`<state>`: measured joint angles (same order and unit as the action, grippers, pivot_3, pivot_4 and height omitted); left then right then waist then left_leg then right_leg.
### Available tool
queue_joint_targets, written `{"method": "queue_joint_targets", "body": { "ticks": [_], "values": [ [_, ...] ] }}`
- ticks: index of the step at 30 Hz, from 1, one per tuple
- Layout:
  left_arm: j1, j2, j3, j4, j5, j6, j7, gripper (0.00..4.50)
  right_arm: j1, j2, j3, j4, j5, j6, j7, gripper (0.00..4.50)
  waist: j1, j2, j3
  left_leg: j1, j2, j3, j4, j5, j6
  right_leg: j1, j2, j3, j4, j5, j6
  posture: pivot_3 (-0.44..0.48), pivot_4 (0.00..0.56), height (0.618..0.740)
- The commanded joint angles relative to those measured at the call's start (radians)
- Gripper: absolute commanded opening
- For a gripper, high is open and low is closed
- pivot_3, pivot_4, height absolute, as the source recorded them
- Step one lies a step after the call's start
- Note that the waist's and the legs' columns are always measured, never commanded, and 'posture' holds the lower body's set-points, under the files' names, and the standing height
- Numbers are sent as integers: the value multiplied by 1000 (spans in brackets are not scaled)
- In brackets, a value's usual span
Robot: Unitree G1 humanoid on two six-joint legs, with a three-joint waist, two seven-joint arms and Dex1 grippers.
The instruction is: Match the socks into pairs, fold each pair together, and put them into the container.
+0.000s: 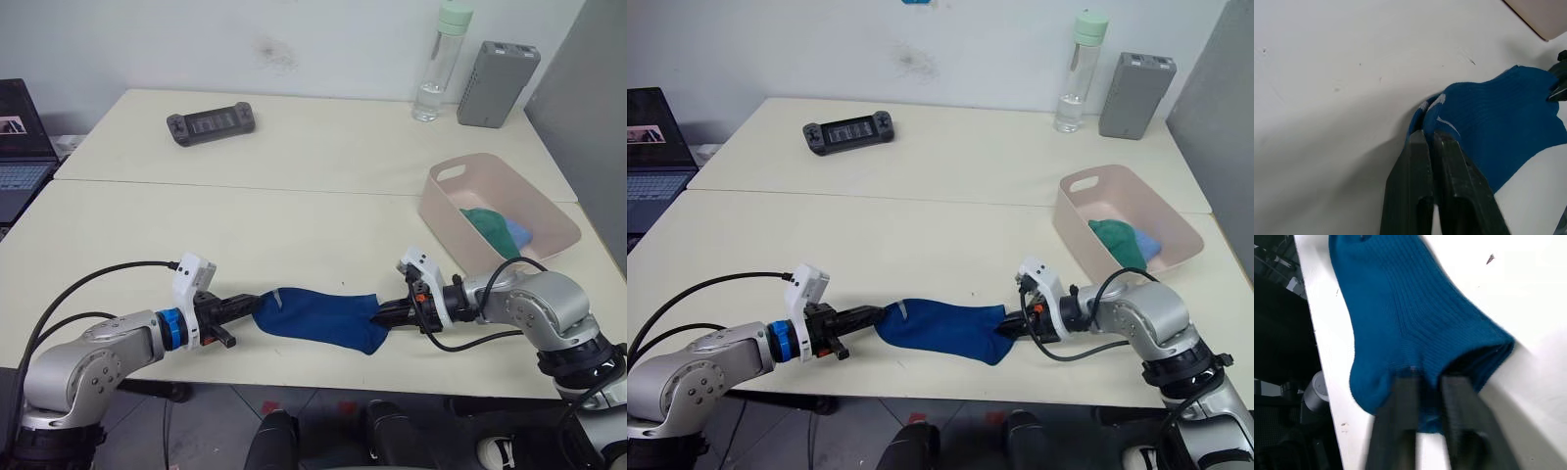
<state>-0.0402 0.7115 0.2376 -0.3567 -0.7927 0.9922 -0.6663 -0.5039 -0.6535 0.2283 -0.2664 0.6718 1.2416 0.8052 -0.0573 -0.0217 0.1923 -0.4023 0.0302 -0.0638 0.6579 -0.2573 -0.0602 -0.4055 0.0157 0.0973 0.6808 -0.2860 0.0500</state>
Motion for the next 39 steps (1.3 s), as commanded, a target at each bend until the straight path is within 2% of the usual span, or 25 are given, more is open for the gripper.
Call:
{"method": "queue_joint_targets", "body": {
  "ticks": [1, 3, 5, 9, 13, 15, 18, 22, 27, 32, 35, 39],
  "values": [
    [0, 12, 25, -21, 3, -25, -4, 1301, -26, -20, -59, -42, 41, 21, 17, 2146, 0, 0, 0, 0, 0, 0, 0, 0, 0, 0, 0, 0, 0, 0, 0, 0, 150, 740],
    [-16, 21, 59, -24, -16, -29, -18, 1958, -31, -48, -79, -69, 57, 31, 26, 2858, 0, 0, 0, 0, 0, 0, 0, 0, 0, 0, 0, 0, 0, 0, 0, 0, 150, 740],
    [-39, 39, 103, -20, -21, -73, -54, 2554, -31, -109, -66, -110, 24, -36, 62, 2872, 0, 0, 1, 0, 0, 0, 0, 0, 0, 0, 0, 0, 0, 0, 0, 0, 150, 740],
    [-58, 142, 70, -12, 80, -263, -226, 2554, -56, -134, -43, -159, -48, -258, 136, 2872, 0, -1, 1, 0, 0, 0, -1, 0, 0, 0, 0, -1, -1, 0, 0, 0, 150, 740],
    [-140, 153, -78, 3, 202, -468, -352, 1654, -81, -20, 2, -154, -97, -410, 134, 1930, -1, -1, 1, 2, 1, 4, -5, 0, 0, -1, 0, 1, -1, 0, 0, 0, 150, 740],
    [-166, 144, -140, 16, 241, -506, -377, 1049, -77, 1, 57, -141, -160, -486, 146, 1202, 0, -1, 1, 2, 1, 4, -6, 0, 0, -1, 0, 1, -2, 0, 0, 0, 150, 740],
    [-169, 142, -280, 78, 389, -634, -416, 33, -36, 30, 174, -90, -285, -623, 156, 77, 0, -1, 1, 2, 0, 4, -9, 0, 0, -1, -1, 2, -2, 1, -3, 0, 150, 740],
    [-175, 120, -337, 169, 466, -713, -422, 9, -3, 20, 276, 27, -446, -776, 174, 30, 1, -1, 1, 1, 0, 4, -12, 0, 0, -3, -1, 0, -2, 2, -6, 0, 150, 740],
    [-182, 112, -371, 244, 518, -744, -441, 9, 23, -16, 305, 126, -549, -875, 217, 30, 1, -1, 1, 1, 0, 4, -11, 0, 0, -4, -1, 1, -1, 2, -7, 0, 150, 740],
    [-157, 137, -356, 302, 541, -781, -479, 9, 69, -81, 243, 111, -540, -904, 269, 30, 5, -2, 0, 3, 0, 3, -11, 0, 0, -1, -1, 0, -1, 2, -6, 0, 150, 740],
    [-129, 140, -311, 256, 479, -775, -510, 9, 98, -120, 187, 49, -504, -909, 308, 30, 6, -2, 0, 3, 0, 3, -11, 0, 0, -1, -1, 0, -1, 2, -6, 0, 150, 740],
    [-113, 131, -267, 176, 405, -734, -524, 9, 104, -74, 117, -45, -388, -811, 305, 30, 5, -2, 0, 3, 0, 2, -11, 0, 0, -1, -1, -1, -1, 2, -6, 0, 150, 740]
  ]
}}
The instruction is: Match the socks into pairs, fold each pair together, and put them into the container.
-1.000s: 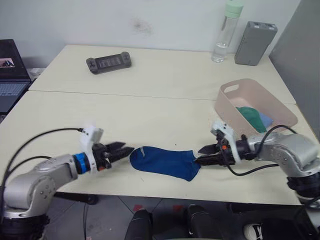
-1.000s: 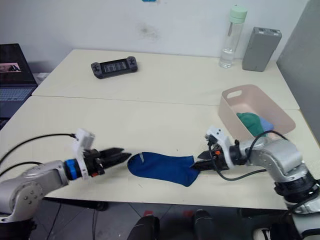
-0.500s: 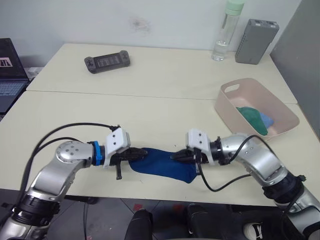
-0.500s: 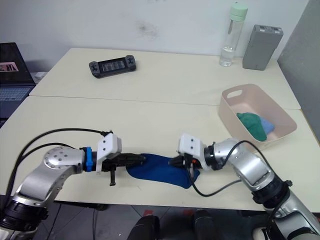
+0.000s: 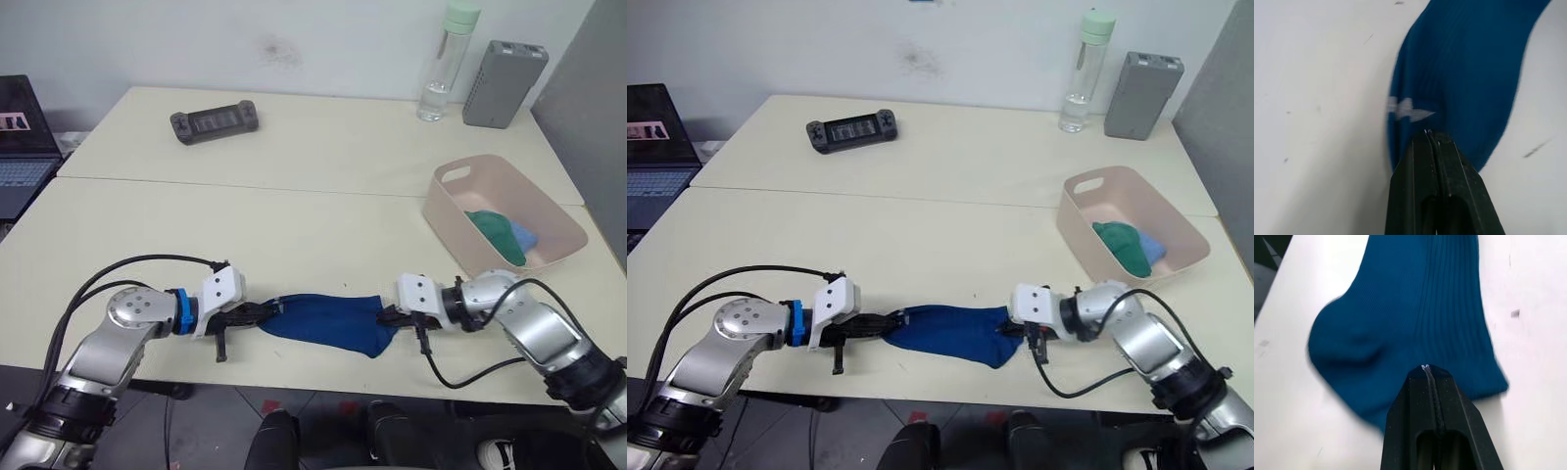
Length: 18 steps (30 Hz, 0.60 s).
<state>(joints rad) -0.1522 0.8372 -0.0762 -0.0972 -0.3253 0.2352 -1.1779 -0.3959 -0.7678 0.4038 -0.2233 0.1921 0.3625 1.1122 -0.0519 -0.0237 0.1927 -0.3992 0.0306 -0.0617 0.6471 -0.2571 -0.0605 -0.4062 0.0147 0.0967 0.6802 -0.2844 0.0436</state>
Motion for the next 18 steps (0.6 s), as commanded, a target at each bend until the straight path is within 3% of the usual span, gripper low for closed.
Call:
{"method": "queue_joint_targets", "body": {
  "ticks": [1, 11, 18],
  "values": [
    [2, 4, 52, -101, -76, 44, -9, 9, -6, 58, -62, -103, 110, 90, -8, 30, -1, 0, 0, 0, 0, -1, 0, 0, 0, 0, 0, 0, 0, 0, 0, 0, 150, 740],
    [24, 53, -5, -30, 94, -17, 17, 9, 28, 51, 21, -13, -16, 28, 19, 30, -3, 0, 0, 0, 0, -1, 0, 0, 0, 0, 1, 0, 0, 0, 0, 0, 150, 740],
    [34, 50, 46, -15, 39, -36, -15, 9, 70, -47, -46, -38, 8, -10, 84, 30, -2, 0, 0, 1, 0, 0, 1, 0, 0, 0, 0, 0, 1, 0, 0, 0, 150, 740]
  ]
}}
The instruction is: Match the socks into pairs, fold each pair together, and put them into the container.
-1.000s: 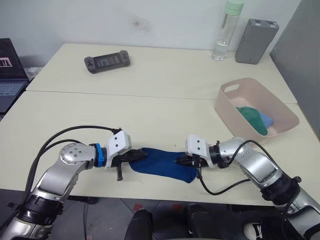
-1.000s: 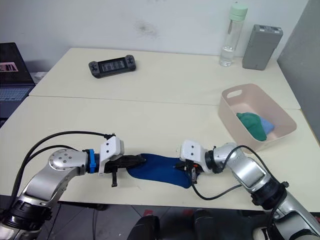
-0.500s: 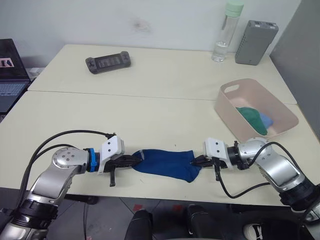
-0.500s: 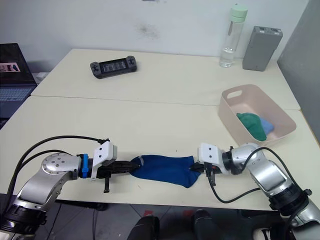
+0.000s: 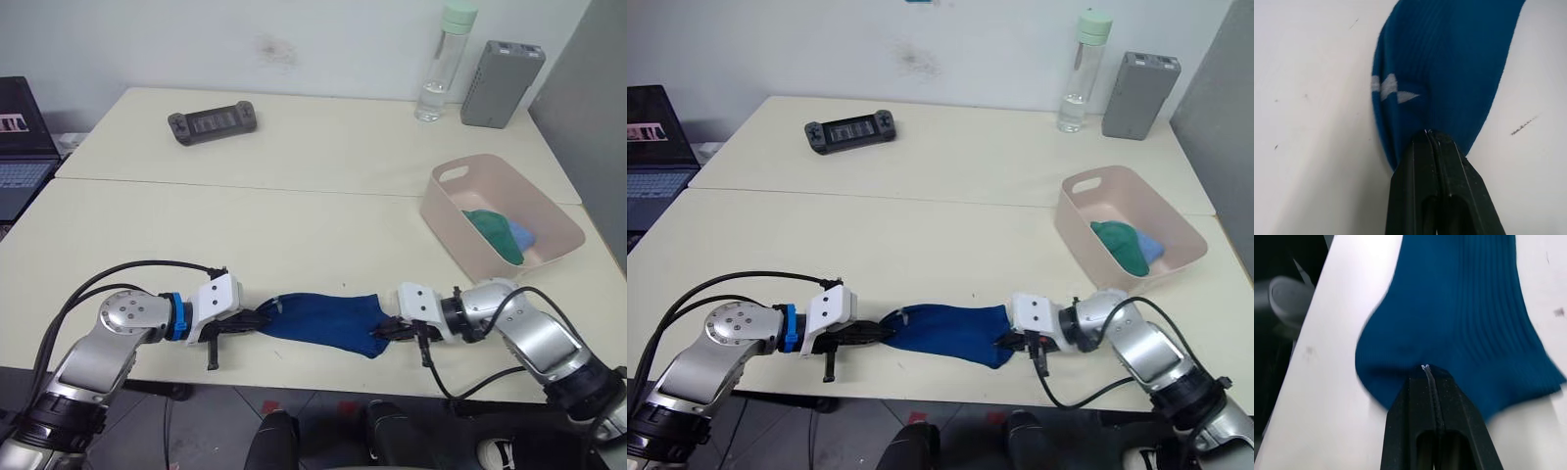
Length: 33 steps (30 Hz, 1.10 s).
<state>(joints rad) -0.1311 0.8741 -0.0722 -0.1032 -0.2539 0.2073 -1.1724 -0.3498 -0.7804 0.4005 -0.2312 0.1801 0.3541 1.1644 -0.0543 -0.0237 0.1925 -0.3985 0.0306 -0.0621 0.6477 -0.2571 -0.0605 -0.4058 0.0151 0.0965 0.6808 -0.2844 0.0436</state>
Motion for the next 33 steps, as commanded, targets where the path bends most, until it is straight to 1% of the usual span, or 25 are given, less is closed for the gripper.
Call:
{"method": "queue_joint_targets", "body": {
  "ticks": [1, 3, 5, 8, 11, 12, 17, 19, 25, 26, 27, 28, 33],
  "values": [
    [18, 8, 51, -23, -52, -7, -27, 9, 30, -38, -63, -52, 45, 18, 36, 30, 0, 0, 0, 0, 0, 0, 0, 0, 0, 0, 0, 0, 0, 0, 0, 0, 150, 740],
    [30, -2, 68, -53, -82, -5, -31, 9, 38, -37, -109, -113, 122, 105, 30, 30, 1, 0, 0, 0, 0, 0, 0, 0, 0, 0, 0, 0, 0, 0, 0, 0, 150, 740],
    [44, -14, 85, -81, -110, 10, -18, 9, 47, -18, -161, -172, 210, 225, -10, 30, 0, 0, 0, 0, 0, 0, 0, 0, 0, 0, 0, 0, 0, 0, 0, 0, 150, 740],
    [62, -22, 102, -107, -127, 11, -8, 0, 66, 22, -229, -207, 279, 367, -108, 575, 0, 0, 0, 0, 1, -1, 0, 0, 0, 0, 0, 0, 1, 0, 0, 0, 150, 740],
    [73, -24, 108, -122, -129, 18, 2, 0, 87, 43, -255, -200, 282, 413, -175, 1575, 1, 0, 0, 0, 0, -1, 1, 0, 0, 0, 0, 0, 1, 0, 0, 0, 150, 740],
    [76, -25, 107, -128, -130, 21, 5, 0, 95, 51, -255, -193, 280, 422, -192, 1976, 1, 0, 0, 0, 0, -1, 1, 0, 0, 0, 0, 0, 1, 0, 0, 0, 150, 740],
    [75, -36, 99, -147, -131, 29, 16, 0, 110, 64, -197, -179, 229, 444, -261, 3729, 0, 0, 0, 0, 0, 0, 1, 0, 0, 0, 0, 0, 1, 0, 0, 0, 150, 740],
    [71, -38, 99, -153, -133, 36, 18, 0, 110, 63, -171, -195, 241, 494, -269, 4470, 0, 0, 0, 0, 0, 0, 1, 0, 0, 0, 0, 0, 1, 0, 0, 0, 150, 740],
    [70, -37, 99, -158, -132, 40, 19, 0, 98, 120, -111, -174, 209, 494, -316, 4490, -6, -1, -2, 1, 1, 0, 1, 0, 0, 0, 1, 0, 1, 0, 0, 0, 150, 740],
    [69, -37, 99, -161, -133, 42, 21, 0, 93, 128, -103, -165, 207, 490, -314, 4197, -7, -1, -2, 1, 1, 0, 1, 0, 0, 1, 1, 0, 1, 0, 0, 0, 150, 740],
    [68, -37, 99, -164, -134, 45, 22, 0, 88, 132, -92, -155, 201, 480, -307, 4098, -7, -1, -2, 1, 1, 0, 1, 0, 0, 1, 1, 1, 1, 0, 0, 0, 150, 740],
    [67, -37, 99, -166, -135, 47, 24, 0, 85, 136, -84, -147, 196, 471, -302, 3865, -7, -1, -2, 1, 1, 0, 1, 0, 0, 1, 1, 1, 1, 0, 0, 0, 150, 740],
    [65, -34, 103, -176, -140, 53, 29, 0, 67, 151, -86, -127, 215, 482, -283, 2134, -6, -1, -2, 1, 1, 0, 1, 0, 0, 1, 1, 0, 1, 0, 0, 0, 150, 740]
  ]
}}
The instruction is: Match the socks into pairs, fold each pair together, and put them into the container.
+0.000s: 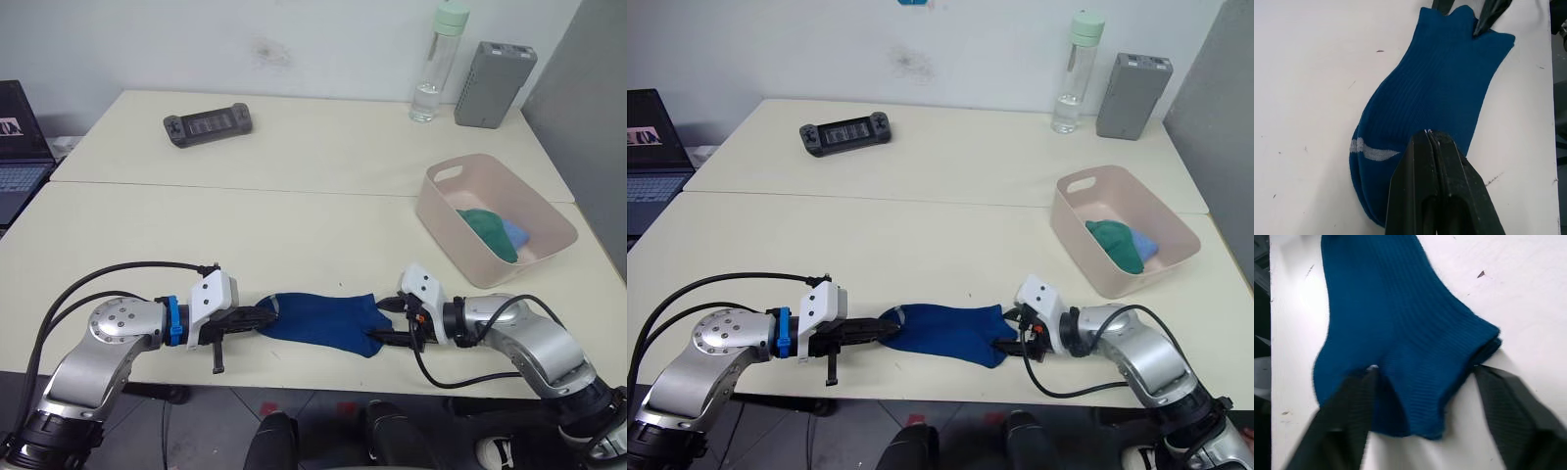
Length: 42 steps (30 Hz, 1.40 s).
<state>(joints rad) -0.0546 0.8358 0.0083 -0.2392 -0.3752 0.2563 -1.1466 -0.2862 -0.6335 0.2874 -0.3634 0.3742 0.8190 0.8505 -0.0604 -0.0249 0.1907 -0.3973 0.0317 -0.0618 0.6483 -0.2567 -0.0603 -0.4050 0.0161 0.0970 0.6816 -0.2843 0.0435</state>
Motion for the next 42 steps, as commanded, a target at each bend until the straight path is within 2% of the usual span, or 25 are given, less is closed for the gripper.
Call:
{"method": "queue_joint_targets", "body": {
  "ticks": [1, 6, 9, 13, 19, 28, 34, 39, 42],
  "values": [
    [-12, 4, 24, -45, -21, 7, 5, 0, -2, 1, 21, 13, 26, 21, 37, 1806, 1, 0, 0, 0, 0, 0, 0, 0, 0, 0, 0, 0, 0, 0, 0, 0, 150, 740],
    [-38, -3, 13, -73, -43, 33, 7, 0, -71, -32, -13, 81, 52, 36, 110, 15, 4, 0, 0, -1, 0, 0, 0, 0, 0, 0, 0, 0, 0, 0, 0, 0, 150, 740],
    [-79, -26, -16, -83, -62, 71, 8, 0, -153, -69, -12, 131, 79, 57, 195, 15, 4, 0, 0, -1, -1, 0, 1, 0, 0, 0, 0, 0, 0, 0, 0, 0, 150, 740],
    [-152, -73, -96, -33, -15, 77, 9, 0, -245, -104, 3, 188, 126, 110, 306, 15, 4, 0, 0, -1, -1, 0, 2, 0, 0, 0, 0, 0, 0, 0, 0, 0, 150, 740],
    [-244, -170, -214, 67, 78, 57, 40, 0, -320, -80, 5, 247, 159, 173, 342, 15, 7, 0, 0, -2, -1, -1, 2, 0, 0, 0, 0, -1, 1, 1, 0, 0, 150, 740],
    [-239, -228, -308, 128, 179, 42, 76, 0, -380, -30, -77, 223, 300, 379, 315, 15, 5, 0, 0, -2, -1, -2, 3, 0, 0, 0, 0, -1, 1, 1, 0, 0, 150, 740],
    [-250, -241, -314, 139, 178, 73, 74, 0, -401, 94, -156, 176, 421, 540, 203, 15, 5, 1, 0, -2, -2, -2, 4, 0, 0, 0, 0, -1, 3, 1, 0, 0, 150, 740],
    [-222, -228, -279, 66, 127, 153, 77, 0, -363, 163, -124, 175, 403, 506, 134, 15, 4, 1, 0, -3, -2, -3, 8, 0, 0, 0, 0, -1, 6, 1, 0, 0, 150, 740],
    [-179, -181, -202, -15, 60, 238, 81, 0, -374, 227, -126, 215, 393, 488, 87, 15, -2, 1, 0, -3, -1, -3, 10, 0, 1, 0, 0, -1, 8, 1, 0, 0, 150, 740]
  ]
}}
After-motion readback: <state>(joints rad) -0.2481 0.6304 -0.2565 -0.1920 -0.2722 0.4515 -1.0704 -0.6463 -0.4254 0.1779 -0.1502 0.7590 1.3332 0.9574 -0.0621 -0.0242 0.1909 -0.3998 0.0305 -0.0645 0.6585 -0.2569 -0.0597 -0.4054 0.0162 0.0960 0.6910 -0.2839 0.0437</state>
